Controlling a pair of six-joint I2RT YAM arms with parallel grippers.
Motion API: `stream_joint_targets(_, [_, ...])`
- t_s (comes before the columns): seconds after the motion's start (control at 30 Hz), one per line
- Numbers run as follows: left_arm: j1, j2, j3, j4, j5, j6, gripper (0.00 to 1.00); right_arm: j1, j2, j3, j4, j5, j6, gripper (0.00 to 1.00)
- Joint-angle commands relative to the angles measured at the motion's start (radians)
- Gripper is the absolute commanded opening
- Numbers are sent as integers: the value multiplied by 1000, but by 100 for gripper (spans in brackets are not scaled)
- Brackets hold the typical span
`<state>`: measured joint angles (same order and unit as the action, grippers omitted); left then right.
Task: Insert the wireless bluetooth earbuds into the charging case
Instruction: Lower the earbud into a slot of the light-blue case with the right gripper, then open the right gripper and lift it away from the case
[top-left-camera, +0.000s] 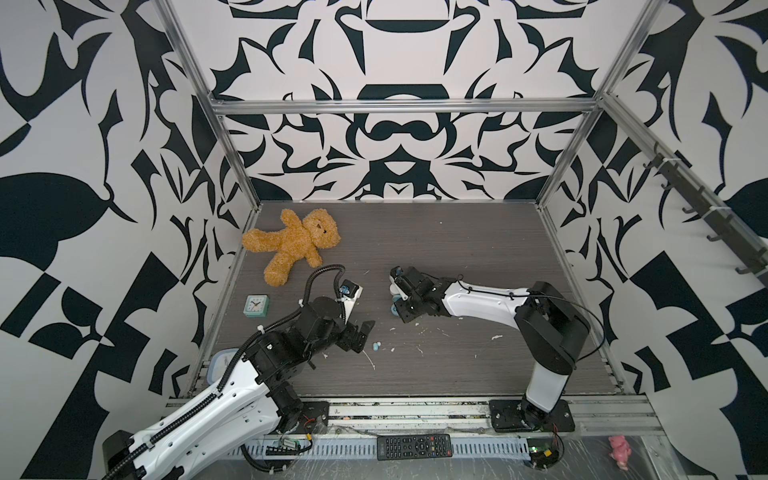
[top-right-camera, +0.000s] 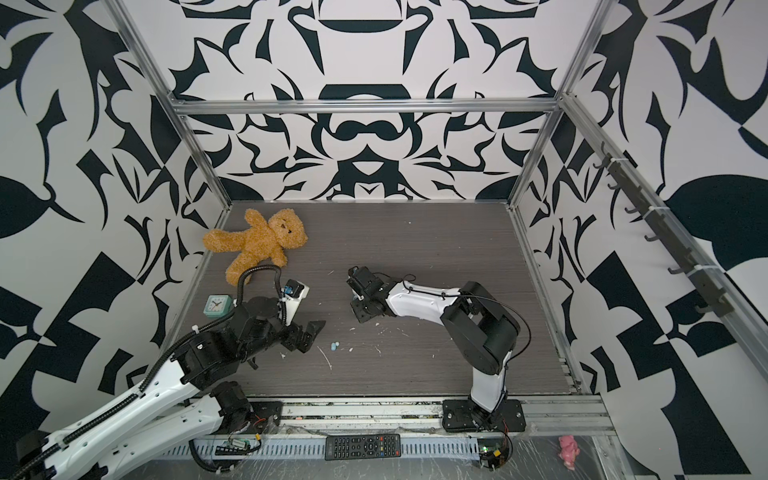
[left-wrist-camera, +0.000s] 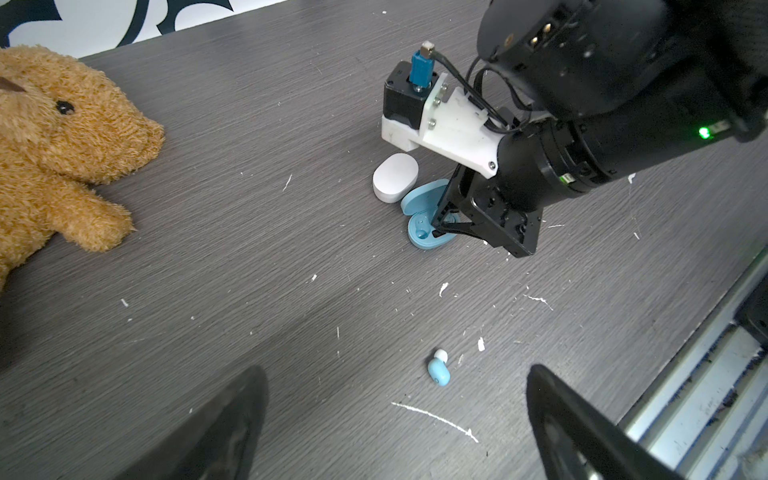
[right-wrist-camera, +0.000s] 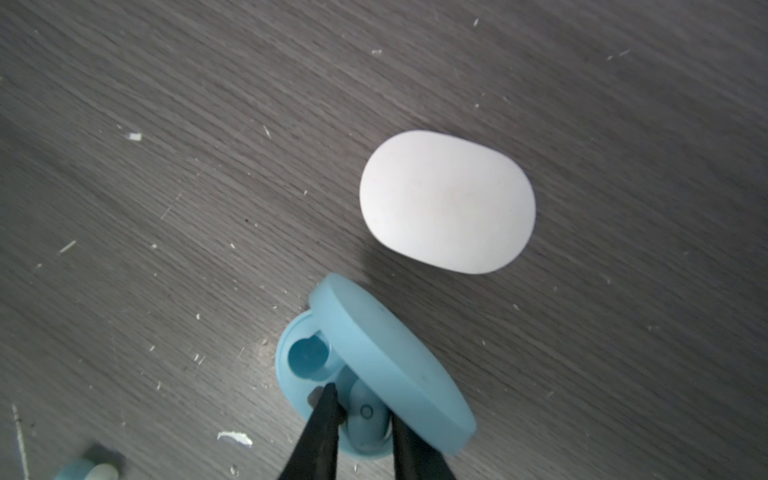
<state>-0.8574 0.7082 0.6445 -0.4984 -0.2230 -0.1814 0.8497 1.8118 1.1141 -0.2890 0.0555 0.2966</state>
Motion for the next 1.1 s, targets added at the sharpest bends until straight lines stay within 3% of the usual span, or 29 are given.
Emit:
stream_joint_targets(0.0, [5, -1, -10, -6, 10, 8, 99, -5, -34, 28, -43, 20, 6, 26])
stream_joint_targets(1.07, [5, -3, -10, -5, 11, 9, 99, -5, -84, 34, -62, 21, -5, 31])
